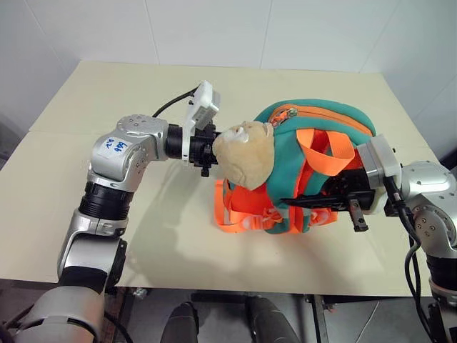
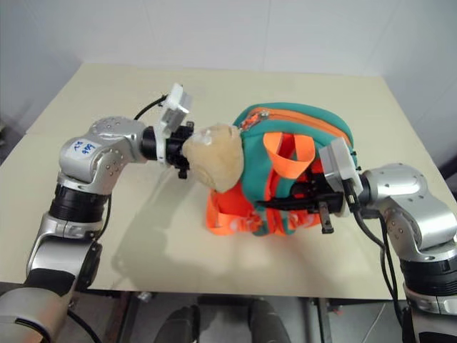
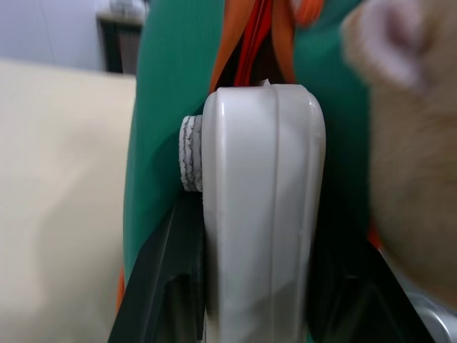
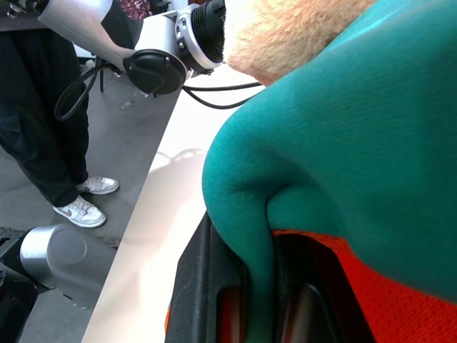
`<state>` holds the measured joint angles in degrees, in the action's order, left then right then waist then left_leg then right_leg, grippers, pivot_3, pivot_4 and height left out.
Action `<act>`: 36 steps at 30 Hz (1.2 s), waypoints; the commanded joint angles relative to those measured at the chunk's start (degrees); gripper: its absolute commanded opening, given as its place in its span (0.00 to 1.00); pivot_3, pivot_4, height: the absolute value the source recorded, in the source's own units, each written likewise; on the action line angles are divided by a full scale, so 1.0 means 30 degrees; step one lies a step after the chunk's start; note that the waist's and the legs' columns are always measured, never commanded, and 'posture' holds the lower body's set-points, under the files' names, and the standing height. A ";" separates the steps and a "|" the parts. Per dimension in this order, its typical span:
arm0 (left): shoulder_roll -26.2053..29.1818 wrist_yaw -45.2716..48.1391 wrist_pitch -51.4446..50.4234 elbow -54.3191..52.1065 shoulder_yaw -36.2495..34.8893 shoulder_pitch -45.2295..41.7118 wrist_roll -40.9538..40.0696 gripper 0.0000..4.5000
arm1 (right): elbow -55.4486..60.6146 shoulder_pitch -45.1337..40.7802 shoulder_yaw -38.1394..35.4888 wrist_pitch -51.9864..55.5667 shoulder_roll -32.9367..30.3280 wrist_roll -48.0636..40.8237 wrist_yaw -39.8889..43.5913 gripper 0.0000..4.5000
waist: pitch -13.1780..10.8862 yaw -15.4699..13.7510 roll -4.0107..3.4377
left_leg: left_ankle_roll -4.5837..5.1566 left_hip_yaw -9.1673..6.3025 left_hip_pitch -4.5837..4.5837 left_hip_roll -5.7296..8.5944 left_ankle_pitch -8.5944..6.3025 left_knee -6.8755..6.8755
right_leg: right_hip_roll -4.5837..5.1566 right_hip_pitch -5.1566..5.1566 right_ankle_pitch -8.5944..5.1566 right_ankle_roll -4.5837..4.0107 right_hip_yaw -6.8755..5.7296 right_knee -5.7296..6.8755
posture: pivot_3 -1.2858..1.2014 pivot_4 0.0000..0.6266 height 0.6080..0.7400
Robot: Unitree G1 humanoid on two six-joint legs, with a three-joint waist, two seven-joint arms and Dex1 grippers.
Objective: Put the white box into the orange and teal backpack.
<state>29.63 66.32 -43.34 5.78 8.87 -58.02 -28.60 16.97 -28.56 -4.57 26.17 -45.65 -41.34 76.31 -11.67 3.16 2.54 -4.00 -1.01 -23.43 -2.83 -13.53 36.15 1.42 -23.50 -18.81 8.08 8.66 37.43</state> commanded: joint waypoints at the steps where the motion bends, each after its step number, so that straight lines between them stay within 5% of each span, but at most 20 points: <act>1: 0.0410 0.0712 -0.0838 -0.1524 0.0046 -0.0722 -0.0611 0.64 | 0.0490 -0.0343 -0.0105 -0.0263 0.0081 0.0071 -0.0376 0.00 | 0.0000 0.0009 -0.0001 | 0.0000 0.0000 0.0002 0.0000 0.0000 -0.0004 | 0.0000 0.0001 0.0000 0.0000 0.0000 -0.0001 | 0.52 0.24 1.00; 7: 0.0390 0.0361 -0.0670 -0.1485 -0.0209 -0.0877 -0.0287 1.00 | 0.0374 -0.0510 0.0023 -0.0311 0.0307 0.0297 -0.0444 0.00 | 0.0000 0.0012 0.0000 | -0.0001 0.0001 0.0005 -0.0001 0.0000 -0.0010 | 0.0000 -0.0001 -0.0001 -0.0002 0.0001 0.0001 | 0.52 0.24 1.00; 17: 0.0770 0.0134 -0.0558 -0.1539 -0.0189 -0.0879 -0.0086 1.00 | 0.0173 -0.0725 0.0082 -0.0324 0.0554 0.0602 -0.0474 0.00 | -0.0001 0.0013 -0.0001 | -0.0001 0.0001 0.0004 -0.0001 0.0000 -0.0013 | 0.0000 -0.0003 -0.0001 -0.0002 0.0000 -0.0003 | 0.52 0.24 1.00; 29: -0.1286 -0.1403 0.1624 0.0830 0.1875 -0.0976 0.3051 1.00 | -0.0020 -0.1054 0.0385 -0.0411 0.0867 0.0821 -0.0665 0.00 | 0.0000 -0.0053 -0.0001 | 0.0000 -0.0001 0.0030 0.0007 0.0001 0.0011 | 0.0001 0.0042 0.0005 0.0008 0.0007 -0.0002 | 0.52 0.24 1.00; 36: 0.0370 0.0590 0.0433 -0.1093 0.0684 -0.1043 0.1595 1.00 | 0.0133 -0.0934 0.0330 -0.0393 0.0888 0.0872 -0.0794 0.00 | 0.0000 0.0053 -0.0003 | 0.0000 0.0002 0.0028 0.0007 0.0002 0.0003 | 0.0000 0.0035 0.0005 0.0008 0.0010 -0.0001 | 0.52 0.24 1.00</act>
<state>29.60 65.64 -41.29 6.30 12.43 -60.08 -21.53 15.79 -30.55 -2.67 26.06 -42.92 -38.33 74.60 -11.68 3.32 2.53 -4.00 -0.98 -23.33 -2.81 -13.53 36.12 1.42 -23.40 -18.80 8.10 8.72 37.43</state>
